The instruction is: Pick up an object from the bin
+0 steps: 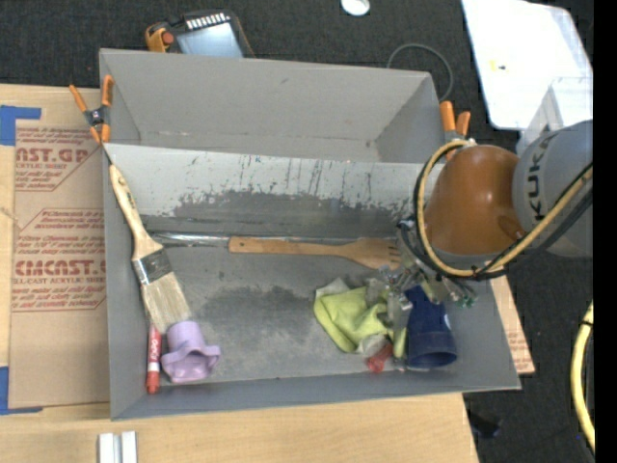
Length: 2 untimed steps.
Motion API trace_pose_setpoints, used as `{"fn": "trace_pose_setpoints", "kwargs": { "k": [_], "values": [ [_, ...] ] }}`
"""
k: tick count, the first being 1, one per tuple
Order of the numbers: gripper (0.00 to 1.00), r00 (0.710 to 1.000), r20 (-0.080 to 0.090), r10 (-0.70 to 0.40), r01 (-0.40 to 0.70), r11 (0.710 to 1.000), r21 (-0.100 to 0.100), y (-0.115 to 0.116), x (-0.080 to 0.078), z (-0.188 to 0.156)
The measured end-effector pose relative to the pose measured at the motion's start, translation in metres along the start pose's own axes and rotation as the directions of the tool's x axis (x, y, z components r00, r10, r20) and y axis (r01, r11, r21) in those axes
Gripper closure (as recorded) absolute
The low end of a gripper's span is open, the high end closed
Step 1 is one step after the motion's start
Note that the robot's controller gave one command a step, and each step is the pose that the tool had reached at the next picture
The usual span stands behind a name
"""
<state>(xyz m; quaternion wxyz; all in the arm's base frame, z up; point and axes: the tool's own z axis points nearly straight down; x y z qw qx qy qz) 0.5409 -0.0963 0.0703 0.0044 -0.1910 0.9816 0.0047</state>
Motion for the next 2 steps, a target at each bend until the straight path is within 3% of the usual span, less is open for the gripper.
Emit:
{"fn": "trace_pose_setpoints", "kwargs": {
  "k": [1,2],
  "values": [
    [0.0,0.977,0.004,0.215,-0.215,0.977,-0.003,-0.012,-0.004,-0.001],
    [1.0,0.737,0.03,-0.676,0.676,0.737,-0.012,-0.024,-0.009,-0.001]
  ]
}}
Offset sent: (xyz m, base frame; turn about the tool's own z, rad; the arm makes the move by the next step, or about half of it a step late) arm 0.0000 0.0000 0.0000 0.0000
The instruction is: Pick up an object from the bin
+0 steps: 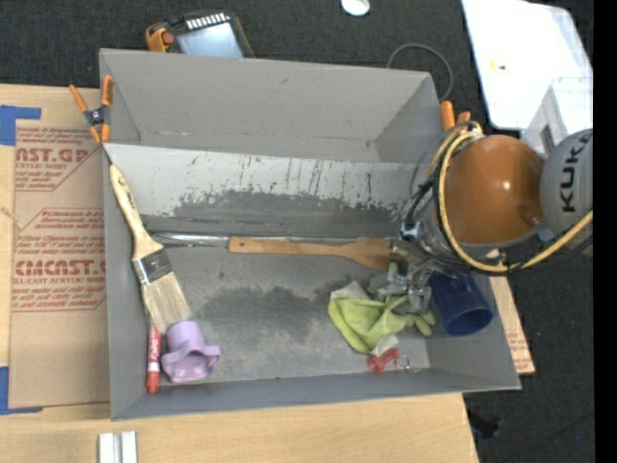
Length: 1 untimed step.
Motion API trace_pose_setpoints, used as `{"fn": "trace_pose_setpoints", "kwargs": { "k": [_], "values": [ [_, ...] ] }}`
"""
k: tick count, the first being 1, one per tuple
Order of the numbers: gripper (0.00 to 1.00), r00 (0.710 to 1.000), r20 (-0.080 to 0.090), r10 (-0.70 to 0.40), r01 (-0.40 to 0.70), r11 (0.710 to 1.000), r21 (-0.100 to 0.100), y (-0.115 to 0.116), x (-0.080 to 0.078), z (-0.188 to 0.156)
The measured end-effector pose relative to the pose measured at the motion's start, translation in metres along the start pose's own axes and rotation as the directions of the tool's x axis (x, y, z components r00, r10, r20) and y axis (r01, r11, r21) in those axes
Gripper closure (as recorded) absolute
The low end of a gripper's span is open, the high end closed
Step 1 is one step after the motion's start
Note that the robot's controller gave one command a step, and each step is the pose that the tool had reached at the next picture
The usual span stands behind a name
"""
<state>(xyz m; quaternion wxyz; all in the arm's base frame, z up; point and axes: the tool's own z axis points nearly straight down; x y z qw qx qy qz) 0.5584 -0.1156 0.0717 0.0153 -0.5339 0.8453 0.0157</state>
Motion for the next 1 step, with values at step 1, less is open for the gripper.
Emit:
{"fn": "trace_pose_setpoints", "kwargs": {
  "k": [1],
  "values": [
    [1.0,1.0,0.0,0.0,0.0,1.0,0.0,0.0,0.0,-0.0001]
  ]
}}
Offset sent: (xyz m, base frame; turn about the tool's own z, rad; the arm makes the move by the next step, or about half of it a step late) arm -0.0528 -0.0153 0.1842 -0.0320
